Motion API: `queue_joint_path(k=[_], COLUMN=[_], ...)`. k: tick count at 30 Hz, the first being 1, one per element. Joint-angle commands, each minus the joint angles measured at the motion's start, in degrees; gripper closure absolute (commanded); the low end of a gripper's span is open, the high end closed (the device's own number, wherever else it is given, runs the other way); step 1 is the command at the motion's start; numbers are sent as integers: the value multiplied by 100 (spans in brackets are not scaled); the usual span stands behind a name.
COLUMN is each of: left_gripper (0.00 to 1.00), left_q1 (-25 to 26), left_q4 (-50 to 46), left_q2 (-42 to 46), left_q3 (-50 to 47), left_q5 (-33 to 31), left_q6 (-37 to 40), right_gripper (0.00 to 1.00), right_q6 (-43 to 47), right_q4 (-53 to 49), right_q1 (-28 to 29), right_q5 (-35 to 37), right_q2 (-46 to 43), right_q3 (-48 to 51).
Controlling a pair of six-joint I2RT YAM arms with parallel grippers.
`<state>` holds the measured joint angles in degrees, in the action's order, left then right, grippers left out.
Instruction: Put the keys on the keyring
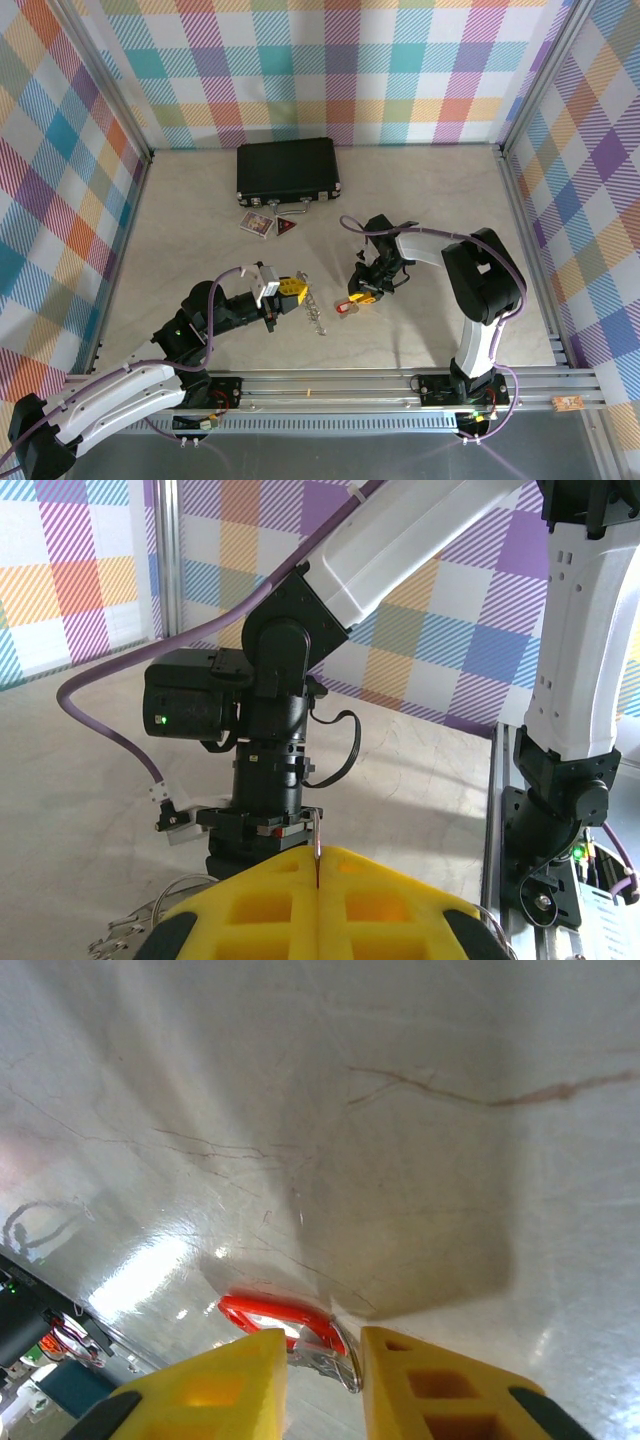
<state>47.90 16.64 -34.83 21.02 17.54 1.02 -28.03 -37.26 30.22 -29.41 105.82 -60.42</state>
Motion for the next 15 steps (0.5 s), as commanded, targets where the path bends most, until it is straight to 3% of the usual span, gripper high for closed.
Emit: queue_joint_path(k=[1, 15], left_gripper=[100, 100], left_q1=[-40, -44], left_q4=[344, 406], left_q2=[38, 90], left_q3=[-27, -71], left_q5=[142, 120], left_q6=[-50, -127], right_gripper=[78, 100], right_q6=[60, 207], right_q4=[-28, 333], right_q1=[57, 260], right_q5=[10, 640], right_q2=[-104, -590], right_q3=[83, 276])
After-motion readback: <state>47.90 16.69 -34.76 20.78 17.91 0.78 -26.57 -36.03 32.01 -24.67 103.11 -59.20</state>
